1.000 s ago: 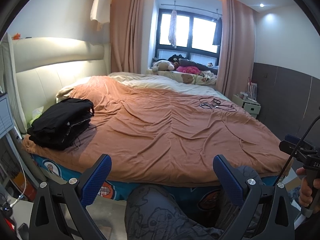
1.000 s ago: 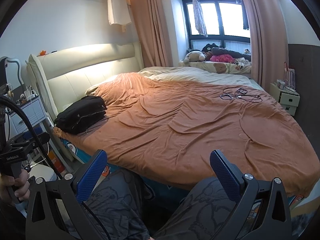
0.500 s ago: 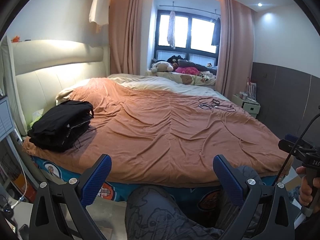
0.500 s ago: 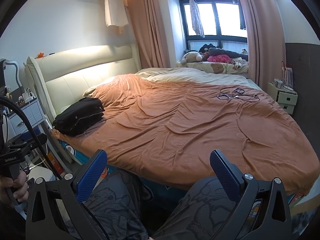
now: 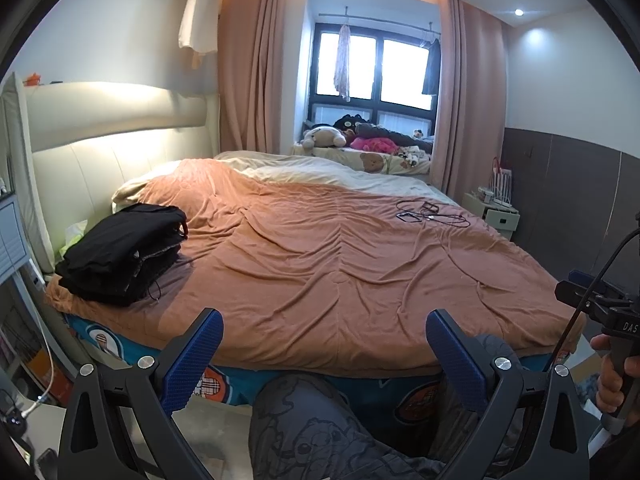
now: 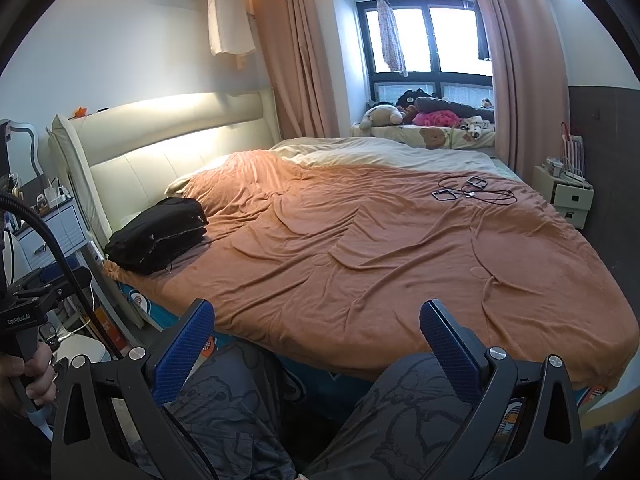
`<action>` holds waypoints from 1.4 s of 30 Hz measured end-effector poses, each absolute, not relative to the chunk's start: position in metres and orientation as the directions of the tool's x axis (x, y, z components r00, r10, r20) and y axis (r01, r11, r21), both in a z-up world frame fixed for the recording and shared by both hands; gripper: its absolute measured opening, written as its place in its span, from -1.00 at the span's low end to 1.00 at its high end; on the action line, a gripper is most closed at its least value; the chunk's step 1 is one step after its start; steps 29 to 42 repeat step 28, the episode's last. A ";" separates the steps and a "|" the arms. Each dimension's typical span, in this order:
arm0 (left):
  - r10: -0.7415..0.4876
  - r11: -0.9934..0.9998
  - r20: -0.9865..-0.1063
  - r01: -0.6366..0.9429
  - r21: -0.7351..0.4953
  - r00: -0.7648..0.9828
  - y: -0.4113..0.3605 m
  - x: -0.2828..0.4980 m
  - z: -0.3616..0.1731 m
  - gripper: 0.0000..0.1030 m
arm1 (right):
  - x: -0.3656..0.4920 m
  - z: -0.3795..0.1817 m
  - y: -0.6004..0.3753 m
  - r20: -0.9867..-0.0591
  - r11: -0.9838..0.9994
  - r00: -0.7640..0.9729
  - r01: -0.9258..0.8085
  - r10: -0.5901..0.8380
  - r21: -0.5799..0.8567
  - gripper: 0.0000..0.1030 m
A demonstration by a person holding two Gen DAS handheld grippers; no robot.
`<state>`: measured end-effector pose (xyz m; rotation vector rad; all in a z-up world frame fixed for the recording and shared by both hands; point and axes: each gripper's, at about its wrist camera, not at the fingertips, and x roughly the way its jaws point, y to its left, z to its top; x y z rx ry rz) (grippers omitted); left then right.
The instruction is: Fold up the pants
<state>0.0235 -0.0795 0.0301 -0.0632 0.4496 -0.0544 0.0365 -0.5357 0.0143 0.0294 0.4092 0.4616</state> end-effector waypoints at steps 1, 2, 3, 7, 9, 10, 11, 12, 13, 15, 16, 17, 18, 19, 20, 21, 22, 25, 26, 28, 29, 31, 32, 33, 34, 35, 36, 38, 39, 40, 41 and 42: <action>-0.066 0.997 -0.431 0.038 -0.073 0.900 -0.080 0.023 0.031 0.99 | 0.036 0.014 -0.535 -0.377 0.896 0.816 -0.427 0.439 0.119 1.00; -0.066 0.997 -0.431 0.038 -0.073 0.900 -0.080 0.023 0.031 0.99 | 0.036 0.014 -0.536 -0.377 0.897 0.816 -0.426 0.438 0.119 1.00; -0.065 0.997 -0.430 0.038 -0.073 0.901 -0.081 0.022 0.031 0.99 | 0.036 0.014 -0.536 -0.376 0.896 0.816 -0.427 0.439 0.119 1.00; -0.064 0.997 -0.425 0.036 -0.074 0.903 -0.083 0.022 0.034 0.99 | 0.036 0.015 -0.537 -0.375 0.897 0.817 -0.427 0.438 0.117 1.00; -0.064 0.997 -0.425 0.036 -0.075 0.903 -0.083 0.022 0.034 0.99 | 0.035 0.015 -0.537 -0.373 0.896 0.817 -0.428 0.439 0.117 1.00; -0.064 0.997 -0.425 0.036 -0.074 0.903 -0.083 0.022 0.034 0.99 | 0.035 0.015 -0.537 -0.374 0.896 0.817 -0.428 0.439 0.117 1.00; -0.065 0.997 -0.424 0.036 -0.074 0.903 -0.083 0.022 0.034 0.99 | 0.036 0.015 -0.537 -0.374 0.896 0.817 -0.428 0.439 0.117 1.00; -0.065 0.997 -0.424 0.037 -0.074 0.903 -0.083 0.022 0.034 0.99 | 0.035 0.015 -0.537 -0.374 0.896 0.817 -0.427 0.438 0.117 1.00; -0.065 0.997 -0.424 0.037 -0.074 0.903 -0.083 0.022 0.034 0.99 | 0.035 0.015 -0.537 -0.374 0.896 0.817 -0.428 0.439 0.118 1.00; -0.066 0.996 -0.424 0.037 -0.075 0.903 -0.083 0.022 0.034 0.99 | 0.035 0.015 -0.537 -0.372 0.897 0.819 -0.426 0.437 0.115 1.00; -0.068 0.996 -0.423 0.039 -0.076 0.903 -0.083 0.022 0.035 0.99 | 0.035 0.015 -0.538 -0.371 0.898 0.820 -0.426 0.436 0.114 1.00; -0.069 0.996 -0.421 0.041 -0.076 0.904 -0.085 0.021 0.035 0.99 | 0.034 0.015 -0.538 -0.371 0.897 0.820 -0.427 0.437 0.114 1.00; -0.068 0.996 -0.418 0.040 -0.075 0.906 -0.085 0.020 0.035 0.99 | 0.034 0.015 -0.538 -0.371 0.897 0.819 -0.427 0.437 0.114 1.00; -0.065 0.997 -0.416 0.037 -0.074 0.907 -0.086 0.020 0.036 0.99 | 0.034 0.015 -0.538 -0.371 0.898 0.820 -0.426 0.436 0.113 1.00; -0.066 0.996 -0.414 0.038 -0.076 0.908 -0.087 0.019 0.036 0.99 | 0.034 0.015 -0.538 -0.371 0.898 0.821 -0.425 0.435 0.111 1.00; -0.071 0.996 -0.413 0.042 -0.079 0.908 -0.088 0.017 0.036 0.99 | 0.033 0.015 -0.538 -0.370 0.899 0.821 -0.425 0.434 0.110 1.00; -0.072 0.996 -0.412 0.043 -0.080 0.908 -0.088 0.016 0.037 0.99 | 0.033 0.015 -0.539 -0.371 0.899 0.821 -0.425 0.433 0.109 1.00; -0.072 0.996 -0.406 0.045 -0.077 0.911 -0.092 0.012 0.038 0.99 | 0.032 0.016 -0.538 -0.372 0.899 0.821 -0.424 0.432 0.107 1.00; -0.070 0.996 -0.401 0.043 -0.076 0.913 -0.093 0.010 0.039 0.99 | 0.031 0.016 -0.538 -0.372 0.899 0.821 -0.425 0.432 0.106 1.00; -0.066 0.996 -0.395 0.039 -0.075 0.916 -0.093 0.007 0.040 0.99 | 0.030 0.017 -0.537 -0.373 0.900 0.822 -0.424 0.431 0.103 1.00; -0.066 0.996 -0.395 0.039 -0.075 0.916 -0.093 0.007 0.040 0.99 | 0.030 0.017 -0.537 -0.373 0.900 0.822 -0.424 0.431 0.103 1.00; -0.066 0.996 -0.395 0.039 -0.075 0.916 -0.093 0.007 0.040 0.99 | 0.030 0.017 -0.537 -0.373 0.900 0.822 -0.424 0.431 0.103 1.00; -0.066 0.996 -0.395 0.039 -0.075 0.916 -0.093 0.007 0.040 0.99 | 0.030 0.017 -0.537 -0.373 0.900 0.822 -0.424 0.431 0.103 1.00; -0.066 0.996 -0.395 0.039 -0.075 0.916 -0.093 0.007 0.040 0.99 | 0.030 0.017 -0.537 -0.373 0.900 0.822 -0.424 0.431 0.103 1.00; -0.066 0.996 -0.395 0.039 -0.075 0.916 -0.093 0.007 0.040 0.99 | 0.030 0.017 -0.537 -0.373 0.900 0.822 -0.424 0.431 0.103 1.00; -0.066 0.996 -0.395 0.039 -0.075 0.916 -0.093 0.007 0.040 0.99 | 0.030 0.017 -0.537 -0.373 0.900 0.822 -0.424 0.431 0.103 1.00; -0.066 0.996 -0.395 0.039 -0.075 0.916 -0.093 0.007 0.040 0.99 | 0.030 0.017 -0.537 -0.373 0.900 0.822 -0.424 0.431 0.103 1.00; -0.066 0.996 -0.395 0.039 -0.075 0.916 -0.093 0.007 0.040 0.99 | 0.030 0.017 -0.537 -0.373 0.900 0.822 -0.424 0.431 0.103 1.00; -0.066 0.996 -0.395 0.039 -0.075 0.916 -0.093 0.007 0.040 0.99 | 0.030 0.017 -0.537 -0.373 0.900 0.822 -0.424 0.431 0.103 1.00; -0.066 0.996 -0.395 0.039 -0.075 0.916 -0.093 0.007 0.040 0.99 | 0.030 0.017 -0.537 -0.373 0.900 0.822 -0.424 0.431 0.103 1.00; -0.066 0.996 -0.395 0.039 -0.075 0.916 -0.093 0.007 0.040 0.99 | 0.030 0.017 -0.537 -0.373 0.900 0.822 -0.424 0.431 0.103 1.00; -0.066 0.996 -0.395 0.039 -0.075 0.916 -0.093 0.007 0.040 0.99 | 0.030 0.017 -0.537 -0.373 0.900 0.822 -0.424 0.431 0.103 1.00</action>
